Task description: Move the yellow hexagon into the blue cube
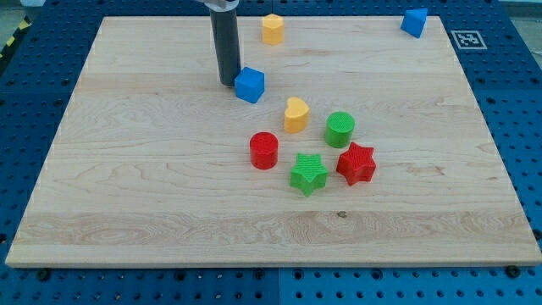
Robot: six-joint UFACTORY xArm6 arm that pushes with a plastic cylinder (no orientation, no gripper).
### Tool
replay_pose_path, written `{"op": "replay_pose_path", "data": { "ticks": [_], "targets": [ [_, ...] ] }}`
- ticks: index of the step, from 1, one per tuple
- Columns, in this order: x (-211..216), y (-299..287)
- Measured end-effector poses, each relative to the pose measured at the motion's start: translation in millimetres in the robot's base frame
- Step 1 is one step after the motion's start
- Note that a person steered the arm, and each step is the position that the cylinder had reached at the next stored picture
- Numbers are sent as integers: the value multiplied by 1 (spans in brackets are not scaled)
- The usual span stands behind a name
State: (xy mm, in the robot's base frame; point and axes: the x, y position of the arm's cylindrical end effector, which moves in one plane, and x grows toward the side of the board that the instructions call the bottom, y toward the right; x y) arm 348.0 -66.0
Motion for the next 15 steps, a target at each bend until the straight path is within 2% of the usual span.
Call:
{"op": "replay_pose_path", "data": {
  "ticks": [3, 4, 5, 6, 7, 8, 9, 12, 15],
  "targets": [
    [0, 18],
    [-17, 5],
    [-65, -26],
    [-117, -34],
    [-146, 3],
    [-154, 50],
    [-155, 81],
    [-150, 59],
    [-103, 69]
  ]
}}
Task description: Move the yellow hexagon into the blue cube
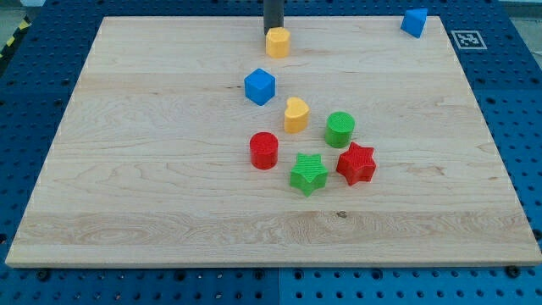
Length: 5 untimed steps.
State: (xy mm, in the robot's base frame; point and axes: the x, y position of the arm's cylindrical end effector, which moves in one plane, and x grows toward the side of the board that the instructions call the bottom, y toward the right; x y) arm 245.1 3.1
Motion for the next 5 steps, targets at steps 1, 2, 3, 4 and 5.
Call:
{"op": "replay_pose_path", "data": {
  "ticks": [1, 2, 3, 4, 5],
  "targets": [
    [20, 20],
    [37, 42],
    [53, 64],
    [66, 78],
    [41, 86]
  ]
}}
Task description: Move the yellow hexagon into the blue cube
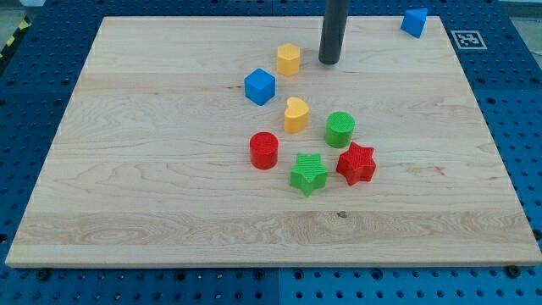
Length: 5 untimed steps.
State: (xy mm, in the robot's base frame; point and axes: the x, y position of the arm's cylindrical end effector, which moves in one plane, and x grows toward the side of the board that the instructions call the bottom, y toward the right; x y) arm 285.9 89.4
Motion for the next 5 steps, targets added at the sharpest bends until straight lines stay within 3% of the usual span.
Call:
{"op": "replay_pose_path", "data": {
  "ticks": [1, 2, 5],
  "targets": [
    [-37, -12],
    [-45, -40],
    [-24, -61]
  ]
}}
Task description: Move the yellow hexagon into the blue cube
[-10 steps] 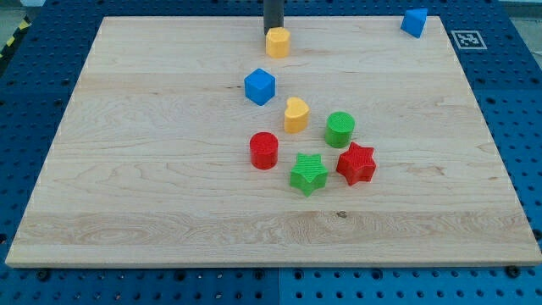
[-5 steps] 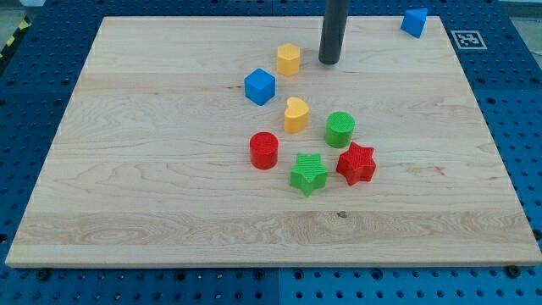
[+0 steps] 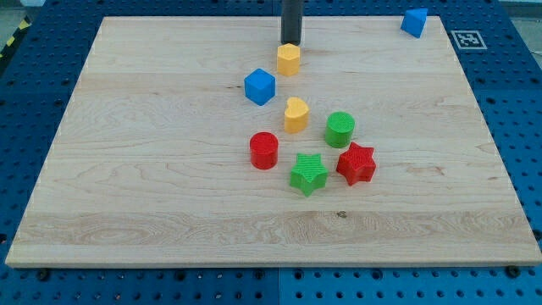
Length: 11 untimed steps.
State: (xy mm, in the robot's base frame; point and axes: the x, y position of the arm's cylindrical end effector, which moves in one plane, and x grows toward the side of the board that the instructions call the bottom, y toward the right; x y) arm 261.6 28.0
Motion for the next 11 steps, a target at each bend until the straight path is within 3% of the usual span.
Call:
{"op": "replay_pose_path", "data": {
  "ticks": [4, 6, 8, 11],
  "targets": [
    [29, -1],
    [25, -34],
    [25, -1],
    [51, -1]
  ]
}}
